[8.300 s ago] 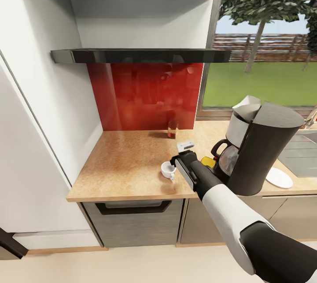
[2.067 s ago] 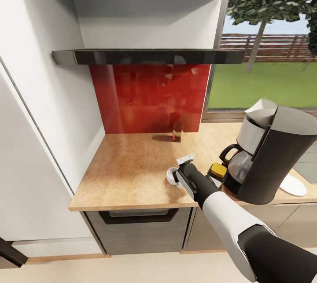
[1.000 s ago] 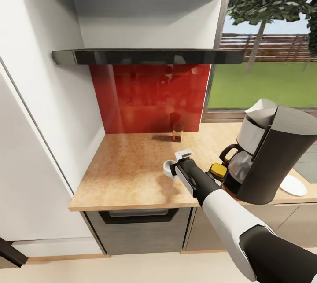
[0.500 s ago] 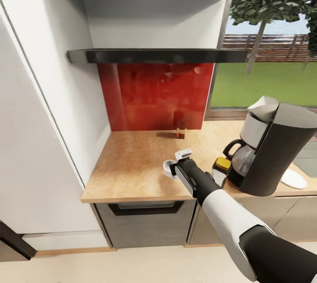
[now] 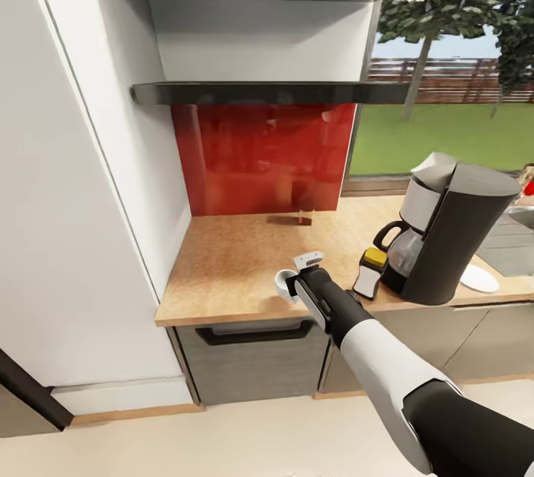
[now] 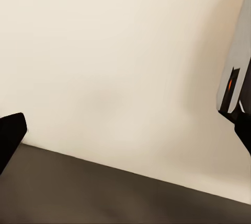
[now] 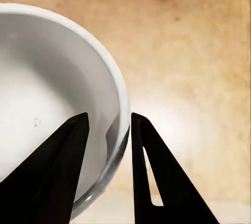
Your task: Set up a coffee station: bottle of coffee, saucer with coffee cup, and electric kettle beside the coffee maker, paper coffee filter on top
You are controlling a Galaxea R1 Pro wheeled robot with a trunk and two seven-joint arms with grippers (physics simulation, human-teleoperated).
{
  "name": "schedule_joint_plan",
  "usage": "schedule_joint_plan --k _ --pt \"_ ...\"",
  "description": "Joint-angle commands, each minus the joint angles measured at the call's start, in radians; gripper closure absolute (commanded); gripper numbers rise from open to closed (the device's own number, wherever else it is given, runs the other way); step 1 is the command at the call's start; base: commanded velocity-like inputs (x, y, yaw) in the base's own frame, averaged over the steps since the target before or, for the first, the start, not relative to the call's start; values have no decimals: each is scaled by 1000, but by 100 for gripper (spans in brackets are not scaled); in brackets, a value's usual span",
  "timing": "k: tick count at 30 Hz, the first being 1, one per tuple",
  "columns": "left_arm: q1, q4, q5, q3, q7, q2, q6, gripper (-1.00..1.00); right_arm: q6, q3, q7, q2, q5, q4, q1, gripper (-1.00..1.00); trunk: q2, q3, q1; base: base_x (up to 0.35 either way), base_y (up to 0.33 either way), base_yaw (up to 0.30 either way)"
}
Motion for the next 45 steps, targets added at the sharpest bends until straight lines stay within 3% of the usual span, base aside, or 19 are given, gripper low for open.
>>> schedule_joint_plan --k 1,21,24,27,45 --pt "0 -1 9 -9 3 0 -2 -100 2 3 -7 0 -11 0 -1 100 -2 -2 1 -14 14 -282" --pt "-1 -1 11 -7 1 3 -4 -100 2 3 -7 0 -11 1 -1 100 -2 -2 1 -30 62 -290" --pt "-1 -1 10 33 -1 4 -8 -100 2 3 -7 0 -11 2 -1 100 -2 -2 1 -7 331 -291" --pt "0 1 10 47 -2 3 -8 -100 2 3 -7 0 -11 2 -1 100 -2 -2 1 -1 189 -291" --pt "1 1 -3 44 -9 -15 -4 -100 3 3 -7 0 -11 5 -1 100 -2 -2 1 0 7 -291"
